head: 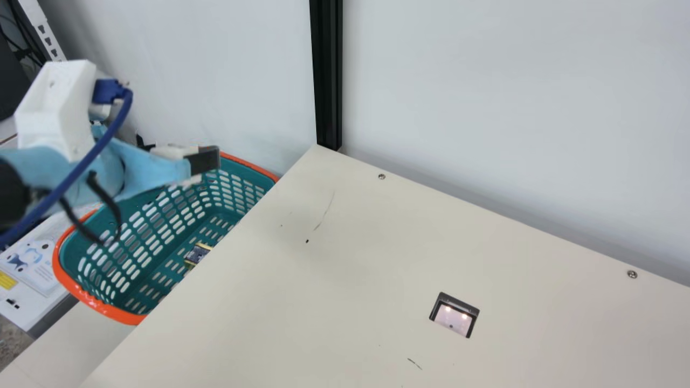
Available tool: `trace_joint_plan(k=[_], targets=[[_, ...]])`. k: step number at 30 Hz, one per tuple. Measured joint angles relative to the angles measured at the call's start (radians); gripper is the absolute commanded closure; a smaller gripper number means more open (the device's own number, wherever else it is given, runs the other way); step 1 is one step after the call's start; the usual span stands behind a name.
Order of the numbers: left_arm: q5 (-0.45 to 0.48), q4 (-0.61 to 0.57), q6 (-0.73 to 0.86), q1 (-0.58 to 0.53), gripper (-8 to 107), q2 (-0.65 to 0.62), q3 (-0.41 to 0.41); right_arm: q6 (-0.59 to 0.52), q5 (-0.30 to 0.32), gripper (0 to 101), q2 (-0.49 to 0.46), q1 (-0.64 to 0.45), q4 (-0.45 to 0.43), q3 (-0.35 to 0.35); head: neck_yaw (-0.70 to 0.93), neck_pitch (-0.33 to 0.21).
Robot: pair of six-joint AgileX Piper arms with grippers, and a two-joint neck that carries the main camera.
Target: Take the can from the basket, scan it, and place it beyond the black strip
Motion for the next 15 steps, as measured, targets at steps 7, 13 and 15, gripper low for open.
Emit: trace_joint_plan(k=[7, 13, 15], targets=[[-0.006, -0.123, 0.037, 0.188, 9, 0.205, -0.104, 0.000, 0.000, 0, 0.000, 0.000, 0.000, 0.000, 0.000, -0.005], [-0.060, -0.040, -0.132, 0.230, 9, 0.357, -0.134, 0.000, 0.000, 0, 0.000, 0.000, 0.000, 0.000, 0.000, 0.000], [-0.064, 0.003, -0.211, 0.211, 9, 0.403, -0.143, 0.000, 0.000, 0, 0.000, 0.000, 0.000, 0.000, 0.000, -0.005]])
